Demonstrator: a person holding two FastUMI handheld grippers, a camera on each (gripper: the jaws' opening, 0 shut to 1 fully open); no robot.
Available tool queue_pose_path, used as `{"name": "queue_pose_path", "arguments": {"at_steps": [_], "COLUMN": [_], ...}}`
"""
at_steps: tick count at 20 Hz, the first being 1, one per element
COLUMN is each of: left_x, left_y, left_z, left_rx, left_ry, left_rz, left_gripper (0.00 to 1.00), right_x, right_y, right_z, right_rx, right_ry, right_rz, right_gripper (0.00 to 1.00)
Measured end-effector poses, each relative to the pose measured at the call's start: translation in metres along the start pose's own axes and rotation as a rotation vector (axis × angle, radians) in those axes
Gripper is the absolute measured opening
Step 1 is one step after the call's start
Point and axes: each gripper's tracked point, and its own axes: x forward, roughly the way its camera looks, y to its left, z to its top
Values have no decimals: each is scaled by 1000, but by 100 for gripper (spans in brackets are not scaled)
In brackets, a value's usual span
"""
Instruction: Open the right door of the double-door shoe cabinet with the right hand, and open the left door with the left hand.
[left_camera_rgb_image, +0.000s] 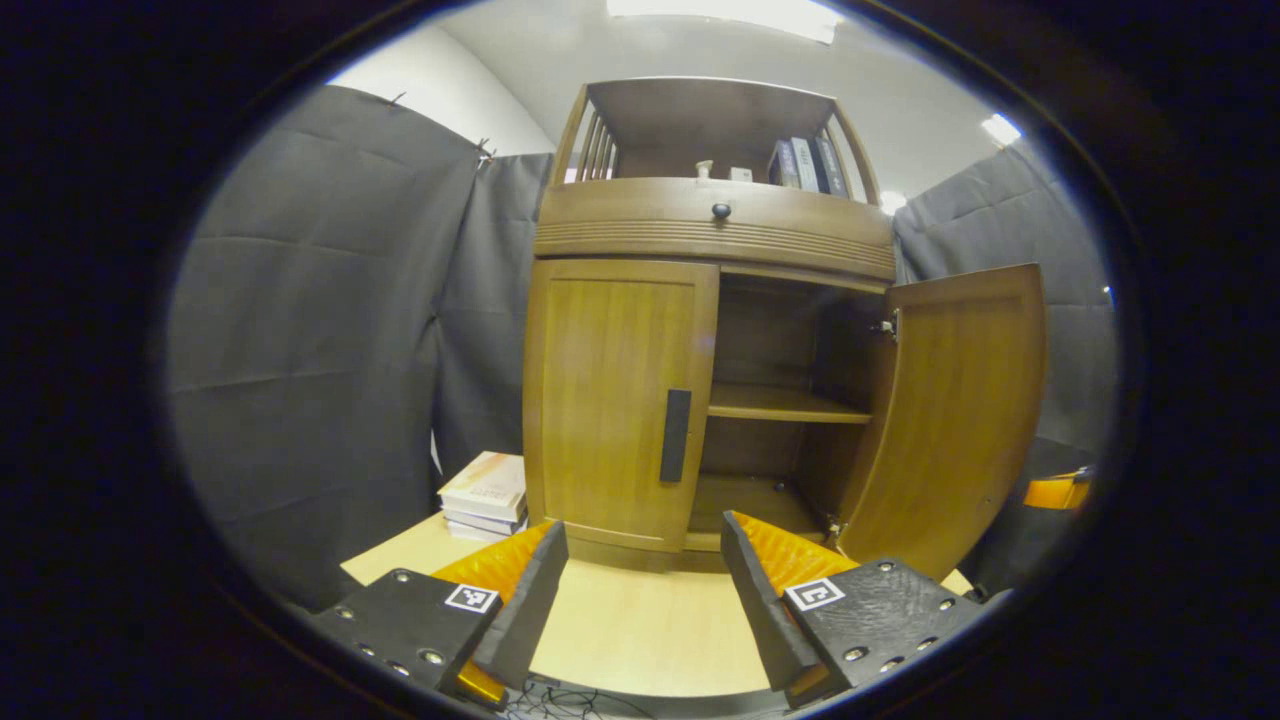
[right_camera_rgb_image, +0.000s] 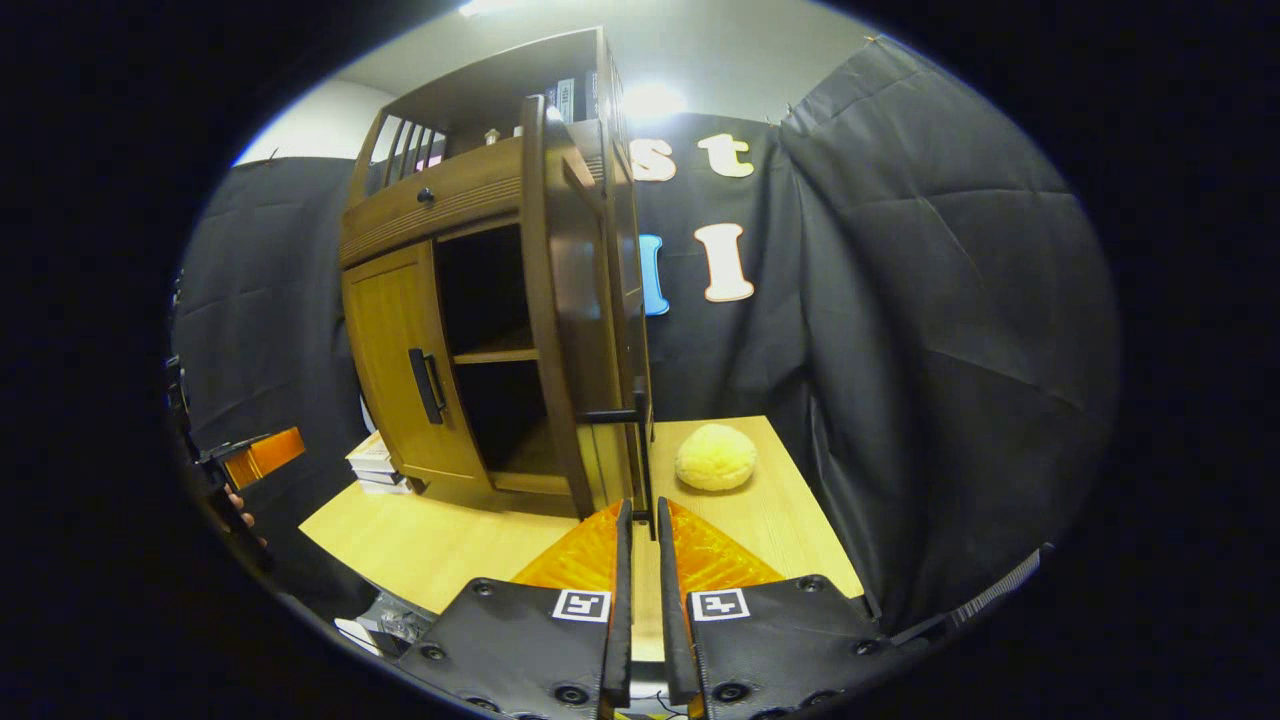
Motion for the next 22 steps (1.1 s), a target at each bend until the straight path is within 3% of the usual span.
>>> {"name": "queue_pose_path", "arguments": {"at_steps": [8,12,17,20,22], "left_x": [5,2,10,16,21], "left_y": [-1,-20,-16,-12,-12], "left_z": [3,9,13,16,18], "left_rx": [52,-46,-43,-21,-8], "left_ry": [-19,-13,-37,-55,-65], "left_rz": [-135,-185,-169,-164,-163], "left_gripper": [87,90,90,90,90], "right_x": [17,32,56,83,92], "right_y": [109,149,169,173,169], "right_z": [22,46,52,37,32], "right_rx": [-5,-49,-45,-47,-57], "right_ry": [-76,-129,-130,-98,-105], "right_rz": [-1,30,43,53,56], "right_gripper": [16,16,52,96,96]}}
